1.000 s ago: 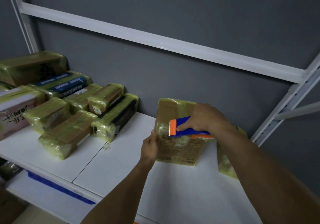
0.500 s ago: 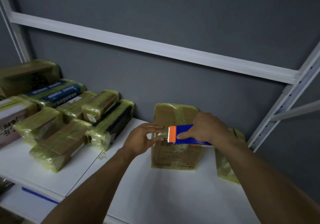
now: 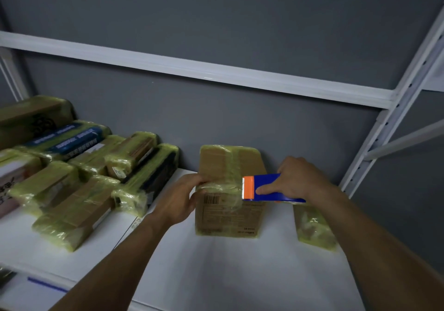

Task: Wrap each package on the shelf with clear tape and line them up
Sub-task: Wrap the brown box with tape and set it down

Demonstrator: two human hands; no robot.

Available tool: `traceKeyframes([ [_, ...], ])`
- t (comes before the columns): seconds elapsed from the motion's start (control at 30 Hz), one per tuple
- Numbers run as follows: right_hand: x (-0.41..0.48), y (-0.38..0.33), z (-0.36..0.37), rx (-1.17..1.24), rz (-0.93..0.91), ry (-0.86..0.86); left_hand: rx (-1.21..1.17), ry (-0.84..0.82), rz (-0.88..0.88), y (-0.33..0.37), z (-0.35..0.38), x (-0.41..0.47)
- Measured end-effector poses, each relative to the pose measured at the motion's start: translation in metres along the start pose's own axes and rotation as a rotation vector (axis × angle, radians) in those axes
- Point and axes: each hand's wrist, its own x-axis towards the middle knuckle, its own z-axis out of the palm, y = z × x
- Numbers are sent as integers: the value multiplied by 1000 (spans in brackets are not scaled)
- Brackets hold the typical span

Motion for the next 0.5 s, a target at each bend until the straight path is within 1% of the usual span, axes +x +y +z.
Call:
traceKeyframes([
  [0.07, 1, -1, 2, 4, 7, -4, 185, -95, 17, 4, 0, 1],
  [0.1, 1, -1, 3, 7, 8, -10, 236, -109, -5, 7, -1, 1],
  [0.13, 2, -2, 3, 11, 9, -18, 234, -97, -38, 11, -1, 2],
  [0.2, 3, -3, 4, 24, 18, -30, 253, -50, -20, 20, -2, 7],
  [0.27, 3, -3, 3, 23, 20, -37, 317, -53, 2, 30, 0, 17],
  [0.4, 2, -2, 2, 8, 22, -56, 297, -139, 40, 42, 13, 31],
  [0.43, 2, -2, 2, 9, 21, -62, 277, -151, 19, 43, 17, 31],
  [0.5, 2, -2, 4, 18, 26, -73, 203, -134, -110, 47, 19, 33],
])
